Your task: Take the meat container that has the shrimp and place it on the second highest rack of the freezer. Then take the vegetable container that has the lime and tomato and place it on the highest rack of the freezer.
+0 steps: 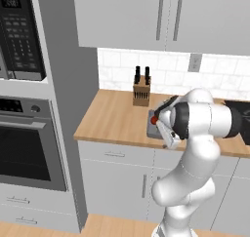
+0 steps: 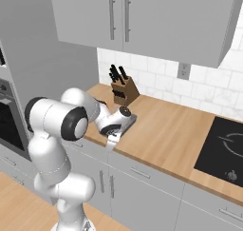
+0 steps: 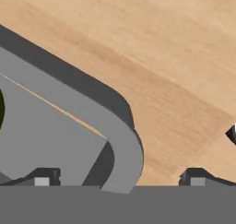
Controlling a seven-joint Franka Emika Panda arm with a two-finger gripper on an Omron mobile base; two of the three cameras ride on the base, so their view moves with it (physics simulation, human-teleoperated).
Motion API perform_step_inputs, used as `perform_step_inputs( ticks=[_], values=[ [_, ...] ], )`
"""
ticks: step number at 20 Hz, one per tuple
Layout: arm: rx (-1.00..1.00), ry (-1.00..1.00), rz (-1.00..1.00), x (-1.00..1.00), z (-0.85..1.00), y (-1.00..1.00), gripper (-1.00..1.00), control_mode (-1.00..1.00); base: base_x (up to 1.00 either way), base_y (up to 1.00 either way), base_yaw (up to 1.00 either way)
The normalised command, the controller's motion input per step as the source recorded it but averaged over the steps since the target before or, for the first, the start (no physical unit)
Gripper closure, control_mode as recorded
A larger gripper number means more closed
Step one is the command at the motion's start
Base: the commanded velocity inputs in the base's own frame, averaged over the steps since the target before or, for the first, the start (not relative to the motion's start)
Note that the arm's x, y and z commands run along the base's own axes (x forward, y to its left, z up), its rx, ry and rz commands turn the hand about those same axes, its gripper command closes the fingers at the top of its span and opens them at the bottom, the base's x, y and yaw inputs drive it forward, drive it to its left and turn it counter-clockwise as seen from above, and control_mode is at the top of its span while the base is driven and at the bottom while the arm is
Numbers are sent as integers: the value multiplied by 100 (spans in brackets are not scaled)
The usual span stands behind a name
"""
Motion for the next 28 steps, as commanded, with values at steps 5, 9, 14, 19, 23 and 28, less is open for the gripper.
perform_step_inputs(
  ticks=[5,9,14,19,23,28],
  values=[
    [7,9,0,70,-61,0,100,-100,0,0,0],
    [8,4,0,0,-37,1,100,-100,0,0,0],
    [-14,1,-4,4,-23,10,100,-100,0,0,0],
    [-33,4,-7,1,-30,33,100,-100,0,0,0],
    [-22,-15,-12,-62,37,16,100,-100,0,0,0],
    [-1,-28,-21,-97,59,4,100,-100,0,0,0]
  ],
)
